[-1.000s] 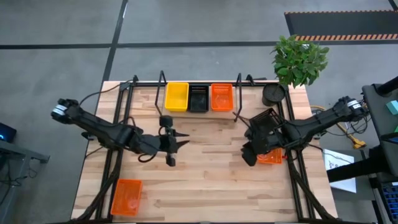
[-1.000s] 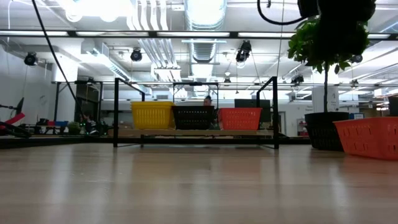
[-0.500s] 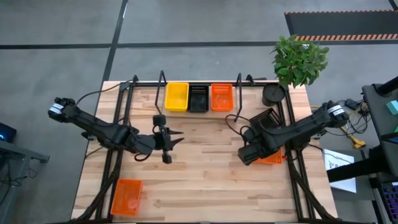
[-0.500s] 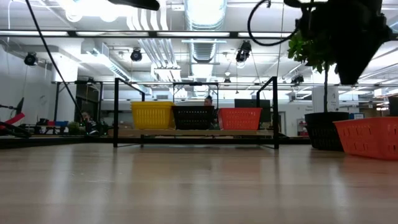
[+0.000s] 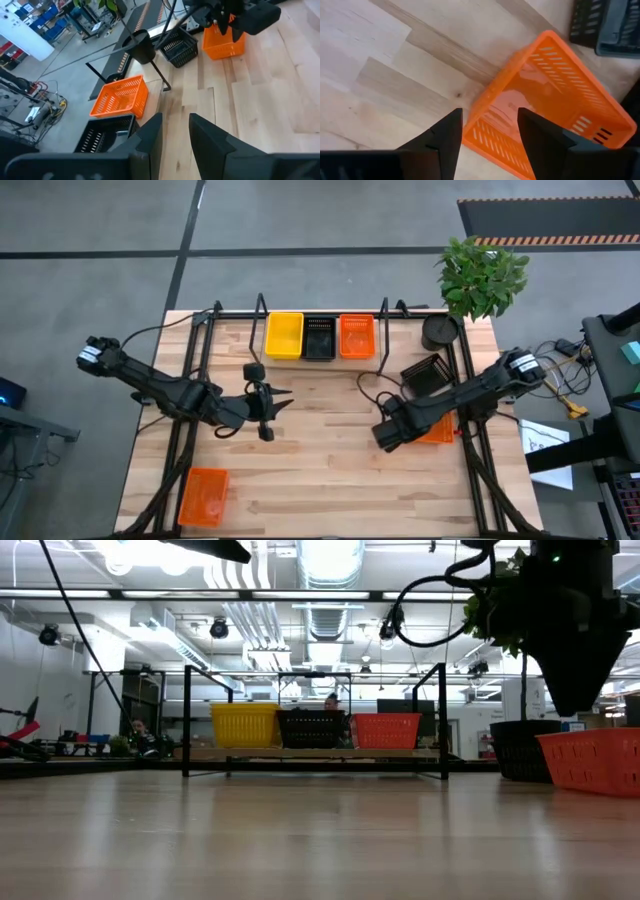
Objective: Stack baskets on shelf by color
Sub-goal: Stack the top orange bin on top of the other orange bin on the shelf
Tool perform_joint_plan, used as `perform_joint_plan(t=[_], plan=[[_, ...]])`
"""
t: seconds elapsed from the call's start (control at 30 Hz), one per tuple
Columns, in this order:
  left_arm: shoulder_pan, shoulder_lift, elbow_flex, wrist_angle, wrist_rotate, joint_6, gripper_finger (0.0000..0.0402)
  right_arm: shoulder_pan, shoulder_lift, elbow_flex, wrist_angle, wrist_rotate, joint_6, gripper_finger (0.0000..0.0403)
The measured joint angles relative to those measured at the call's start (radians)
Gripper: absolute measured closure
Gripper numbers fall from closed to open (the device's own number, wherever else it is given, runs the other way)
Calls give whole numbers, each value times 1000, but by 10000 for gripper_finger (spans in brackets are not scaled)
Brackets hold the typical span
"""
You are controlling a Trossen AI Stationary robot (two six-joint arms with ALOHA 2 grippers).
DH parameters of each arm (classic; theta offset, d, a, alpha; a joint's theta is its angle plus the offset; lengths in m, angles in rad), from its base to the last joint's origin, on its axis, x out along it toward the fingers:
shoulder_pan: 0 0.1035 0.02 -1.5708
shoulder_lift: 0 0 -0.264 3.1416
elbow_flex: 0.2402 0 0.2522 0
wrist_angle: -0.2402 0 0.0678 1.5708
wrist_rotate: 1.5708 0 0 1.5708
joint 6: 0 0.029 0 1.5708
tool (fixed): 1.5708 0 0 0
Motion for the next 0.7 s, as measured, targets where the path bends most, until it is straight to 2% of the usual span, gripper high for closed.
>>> perform_joint_plan(t=[0.7], plan=[[0,0,-2,-9,0,-1,322,0,171,-1,64,-40,-10,229]])
